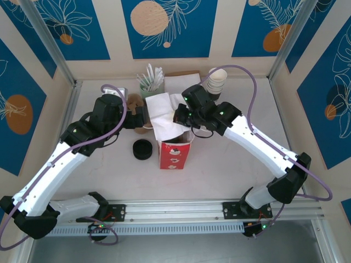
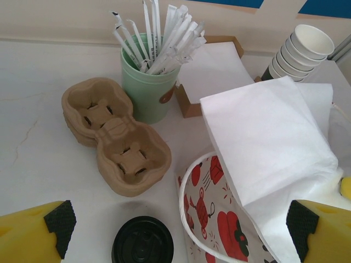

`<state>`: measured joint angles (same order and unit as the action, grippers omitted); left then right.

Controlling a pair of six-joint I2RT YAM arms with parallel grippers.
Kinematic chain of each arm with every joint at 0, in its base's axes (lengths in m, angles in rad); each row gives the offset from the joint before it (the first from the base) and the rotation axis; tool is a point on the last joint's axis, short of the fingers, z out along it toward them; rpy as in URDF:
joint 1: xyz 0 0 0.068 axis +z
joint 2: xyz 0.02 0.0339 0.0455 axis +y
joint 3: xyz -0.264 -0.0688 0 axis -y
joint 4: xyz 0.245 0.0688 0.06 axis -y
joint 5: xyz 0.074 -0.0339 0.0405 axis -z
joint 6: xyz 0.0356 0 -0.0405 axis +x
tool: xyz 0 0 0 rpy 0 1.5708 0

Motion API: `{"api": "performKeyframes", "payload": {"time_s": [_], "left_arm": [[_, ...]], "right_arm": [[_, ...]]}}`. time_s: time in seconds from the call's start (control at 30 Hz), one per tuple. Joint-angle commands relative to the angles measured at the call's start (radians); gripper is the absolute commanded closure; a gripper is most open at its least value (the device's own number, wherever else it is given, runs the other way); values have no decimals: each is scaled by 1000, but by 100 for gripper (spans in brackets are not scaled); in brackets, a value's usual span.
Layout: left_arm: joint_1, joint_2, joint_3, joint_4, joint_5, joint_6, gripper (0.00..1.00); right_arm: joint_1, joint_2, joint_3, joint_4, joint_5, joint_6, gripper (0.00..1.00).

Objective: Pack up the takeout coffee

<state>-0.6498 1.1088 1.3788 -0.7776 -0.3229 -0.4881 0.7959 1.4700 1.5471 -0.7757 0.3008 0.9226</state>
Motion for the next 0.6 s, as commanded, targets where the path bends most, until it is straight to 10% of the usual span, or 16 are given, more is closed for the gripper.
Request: {"api": "performKeyframes", "payload": {"time_s": [0.0, 0.57], "left_arm": [[14, -7, -1, -3, -2, -6, 0], [14, -16, -53, 16, -1, -29, 0]], "right_arm": [[27, 34, 19, -45, 101, -45, 100], [60, 209, 78, -123, 123, -217, 100]]}}
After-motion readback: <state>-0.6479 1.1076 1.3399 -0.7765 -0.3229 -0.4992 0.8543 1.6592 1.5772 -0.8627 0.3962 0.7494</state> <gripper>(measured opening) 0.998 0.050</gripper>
